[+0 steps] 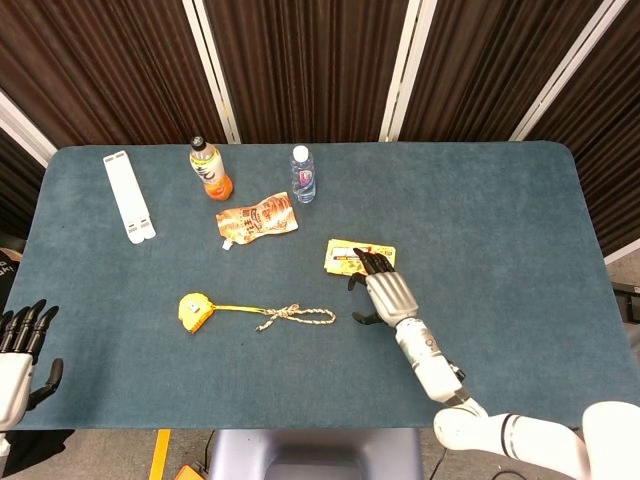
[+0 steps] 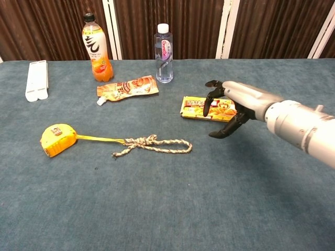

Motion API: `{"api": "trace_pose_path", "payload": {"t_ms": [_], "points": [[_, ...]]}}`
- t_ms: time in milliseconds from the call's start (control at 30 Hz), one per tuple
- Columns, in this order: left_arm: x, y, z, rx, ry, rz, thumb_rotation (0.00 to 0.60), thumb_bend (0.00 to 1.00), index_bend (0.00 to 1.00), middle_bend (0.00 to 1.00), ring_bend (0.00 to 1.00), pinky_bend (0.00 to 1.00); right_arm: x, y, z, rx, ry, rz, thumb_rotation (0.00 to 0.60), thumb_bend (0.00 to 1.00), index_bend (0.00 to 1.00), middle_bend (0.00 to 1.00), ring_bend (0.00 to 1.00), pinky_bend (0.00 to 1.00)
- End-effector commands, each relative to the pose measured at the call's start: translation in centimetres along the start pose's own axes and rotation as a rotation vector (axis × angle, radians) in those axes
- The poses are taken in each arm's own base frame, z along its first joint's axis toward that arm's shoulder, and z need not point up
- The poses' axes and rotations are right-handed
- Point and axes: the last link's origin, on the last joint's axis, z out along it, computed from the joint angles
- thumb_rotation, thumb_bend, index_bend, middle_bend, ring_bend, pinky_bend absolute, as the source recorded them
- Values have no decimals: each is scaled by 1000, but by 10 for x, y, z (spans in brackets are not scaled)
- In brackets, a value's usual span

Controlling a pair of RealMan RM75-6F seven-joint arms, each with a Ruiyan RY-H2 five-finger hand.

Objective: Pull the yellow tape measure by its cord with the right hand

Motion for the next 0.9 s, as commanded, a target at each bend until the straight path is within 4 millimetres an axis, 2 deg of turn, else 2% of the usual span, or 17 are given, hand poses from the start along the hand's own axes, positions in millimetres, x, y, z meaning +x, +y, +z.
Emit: {"api": "trace_pose_path", "payload": {"t_ms": [33,300,600,900], "points": [[-1,-1,1,2,1,2,600,514,35,0,0,59,-8,-6,9,4,-19,15,600,314,537,42,3,0],[2,-2,1,4,6,-5,600,514,35,0,0,59,-21,-22,21,31,-44,46,600,314,553,42,3,0],[6,-5,-1,8,15,-17,600,515,35,0,0,60,-35,-26,27,28,-69,36,600,318,568,42,3,0],[6,-7,1,19,12,-23,600,514,35,0,0,60,-43,-33,33,27,-69,59,600,401,582,42,3,0]]}}
